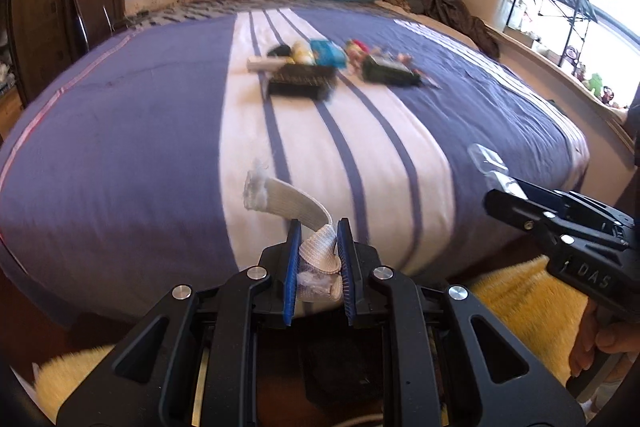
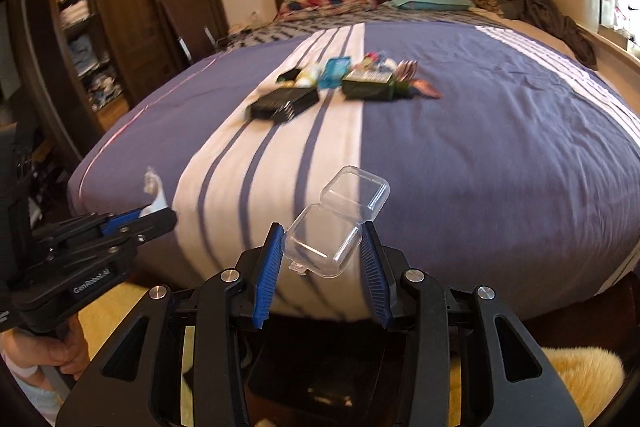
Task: Collect trash
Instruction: 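Lower both tools into the black bin and open both to drop the items, then raise both open tools back over the bed items, then grasp the black MARRY&ARD box with the left tool while the right tool grasps the green bottle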
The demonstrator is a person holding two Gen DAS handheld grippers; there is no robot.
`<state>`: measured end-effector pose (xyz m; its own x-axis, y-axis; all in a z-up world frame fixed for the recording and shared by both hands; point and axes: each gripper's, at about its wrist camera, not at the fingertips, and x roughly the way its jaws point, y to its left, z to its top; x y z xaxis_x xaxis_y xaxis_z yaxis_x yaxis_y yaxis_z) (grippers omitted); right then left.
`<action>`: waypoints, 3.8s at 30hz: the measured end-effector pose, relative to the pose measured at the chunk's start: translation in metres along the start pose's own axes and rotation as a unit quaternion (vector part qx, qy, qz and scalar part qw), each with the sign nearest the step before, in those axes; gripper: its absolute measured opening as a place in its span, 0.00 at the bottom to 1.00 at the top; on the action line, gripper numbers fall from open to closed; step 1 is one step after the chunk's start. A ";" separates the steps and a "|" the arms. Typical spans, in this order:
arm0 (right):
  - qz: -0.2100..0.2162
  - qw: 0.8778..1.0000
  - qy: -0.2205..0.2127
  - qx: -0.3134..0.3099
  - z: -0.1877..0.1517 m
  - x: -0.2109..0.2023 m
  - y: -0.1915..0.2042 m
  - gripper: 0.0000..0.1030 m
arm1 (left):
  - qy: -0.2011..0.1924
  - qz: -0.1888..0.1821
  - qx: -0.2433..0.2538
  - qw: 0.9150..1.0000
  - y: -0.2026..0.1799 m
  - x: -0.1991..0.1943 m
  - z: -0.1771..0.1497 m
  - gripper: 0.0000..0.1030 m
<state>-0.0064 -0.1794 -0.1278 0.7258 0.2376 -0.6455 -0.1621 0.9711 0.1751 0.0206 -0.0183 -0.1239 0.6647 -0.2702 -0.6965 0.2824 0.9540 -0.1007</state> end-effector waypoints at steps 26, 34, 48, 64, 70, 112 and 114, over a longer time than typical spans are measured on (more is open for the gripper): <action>0.036 0.969 0.235 0.072 -0.112 0.116 -0.023 0.40 | 0.234 -0.066 -0.014 0.970 -0.006 0.137 -0.119 0.17; 0.029 0.969 0.235 0.074 -0.105 0.125 -0.024 0.43 | 0.244 -0.056 -0.009 0.968 -0.004 0.140 -0.127 0.29; -0.022 0.985 0.154 0.077 -0.070 0.081 -0.041 0.84 | 0.181 -0.010 0.001 0.983 0.002 0.101 -0.097 0.86; -0.070 0.996 0.006 0.059 0.036 0.020 -0.053 0.96 | 0.044 0.037 0.007 0.998 0.028 0.034 0.005 0.92; -0.071 0.996 -0.004 0.047 0.067 0.043 -0.054 0.96 | 0.030 0.036 0.018 0.999 0.026 0.050 0.041 0.92; -0.080 0.991 0.055 0.089 0.164 0.169 -0.060 0.84 | 0.053 -0.003 0.049 0.997 0.033 0.176 0.160 0.67; -0.075 0.992 0.053 0.092 0.161 0.164 -0.061 0.84 | 0.052 -0.005 0.046 0.998 0.035 0.171 0.156 0.67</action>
<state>0.2300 -0.2033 -0.1242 0.6561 0.1015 -0.7478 0.0738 0.9775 0.1974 0.2519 -0.0516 -0.1353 0.5870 -0.2605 -0.7665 0.3540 0.9341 -0.0464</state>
